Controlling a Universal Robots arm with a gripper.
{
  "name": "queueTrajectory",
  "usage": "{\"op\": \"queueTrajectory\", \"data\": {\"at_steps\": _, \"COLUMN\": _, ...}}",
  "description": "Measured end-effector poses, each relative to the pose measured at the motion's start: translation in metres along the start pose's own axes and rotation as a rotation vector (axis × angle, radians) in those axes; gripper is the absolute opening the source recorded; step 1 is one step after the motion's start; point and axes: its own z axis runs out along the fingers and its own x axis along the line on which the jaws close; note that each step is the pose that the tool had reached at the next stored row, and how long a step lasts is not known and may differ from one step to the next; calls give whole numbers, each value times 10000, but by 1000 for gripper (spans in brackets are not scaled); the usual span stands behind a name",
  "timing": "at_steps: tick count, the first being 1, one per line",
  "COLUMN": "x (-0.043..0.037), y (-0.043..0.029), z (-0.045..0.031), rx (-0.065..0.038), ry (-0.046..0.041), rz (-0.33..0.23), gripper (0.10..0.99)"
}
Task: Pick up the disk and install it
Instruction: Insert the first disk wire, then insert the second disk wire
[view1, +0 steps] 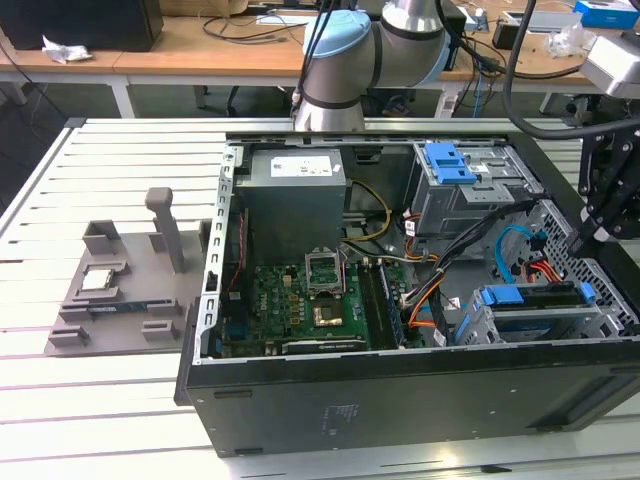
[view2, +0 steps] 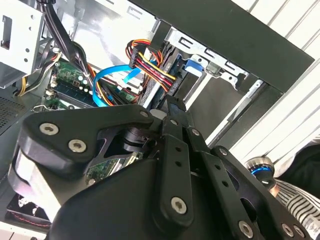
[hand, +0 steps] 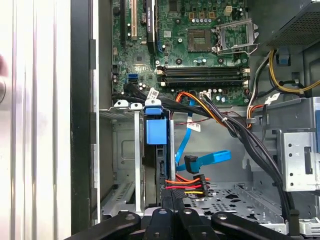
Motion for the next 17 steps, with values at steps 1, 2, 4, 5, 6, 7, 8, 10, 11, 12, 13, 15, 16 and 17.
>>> {"op": "queueTrajectory", "data": {"at_steps": 1, "x": 0, "y": 0, "z": 0, "rx": 0, "ry": -1, "rz": 0, "gripper": 106}}
{"op": "queueTrajectory", "data": {"at_steps": 2, "x": 0, "y": 0, "z": 0, "rx": 0, "ry": 0, "rz": 0, "gripper": 106}}
{"op": "queueTrajectory", "data": {"at_steps": 4, "x": 0, "y": 0, "z": -1, "rx": 0, "ry": 0, "rz": -1, "gripper": 106}}
{"op": "queueTrajectory", "data": {"at_steps": 5, "x": 0, "y": 0, "z": -1, "rx": 0, "ry": 0, "rz": 0, "gripper": 106}}
{"op": "queueTrajectory", "data": {"at_steps": 6, "x": 0, "y": 0, "z": -1, "rx": 0, "ry": -1, "rz": 0, "gripper": 106}}
{"op": "queueTrajectory", "data": {"at_steps": 7, "x": 0, "y": 0, "z": -1, "rx": 0, "ry": 0, "rz": 0, "gripper": 106}}
{"op": "queueTrajectory", "data": {"at_steps": 8, "x": 0, "y": 0, "z": -1, "rx": 1, "ry": 0, "rz": 0, "gripper": 106}}
{"op": "queueTrajectory", "data": {"at_steps": 10, "x": 0, "y": 0, "z": -2, "rx": 0, "ry": 0, "rz": -1, "gripper": 106}}
{"op": "queueTrajectory", "data": {"at_steps": 11, "x": 0, "y": 0, "z": -2, "rx": 0, "ry": 0, "rz": 0, "gripper": 106}}
{"op": "queueTrajectory", "data": {"at_steps": 12, "x": 0, "y": 0, "z": -2, "rx": 0, "ry": -1, "rz": 0, "gripper": 114}}
{"op": "queueTrajectory", "data": {"at_steps": 13, "x": 0, "y": 0, "z": -3, "rx": 0, "ry": 0, "rz": 0, "gripper": 235}}
{"op": "queueTrajectory", "data": {"at_steps": 15, "x": 0, "y": 0, "z": -3, "rx": 0, "ry": -1, "rz": 0, "gripper": 357}}
{"op": "queueTrajectory", "data": {"at_steps": 16, "x": 0, "y": 0, "z": -3, "rx": 0, "ry": -1, "rz": 0, "gripper": 357}}
{"op": "queueTrajectory", "data": {"at_steps": 17, "x": 0, "y": 0, "z": -3, "rx": 0, "ry": -1, "rz": 0, "gripper": 416}}
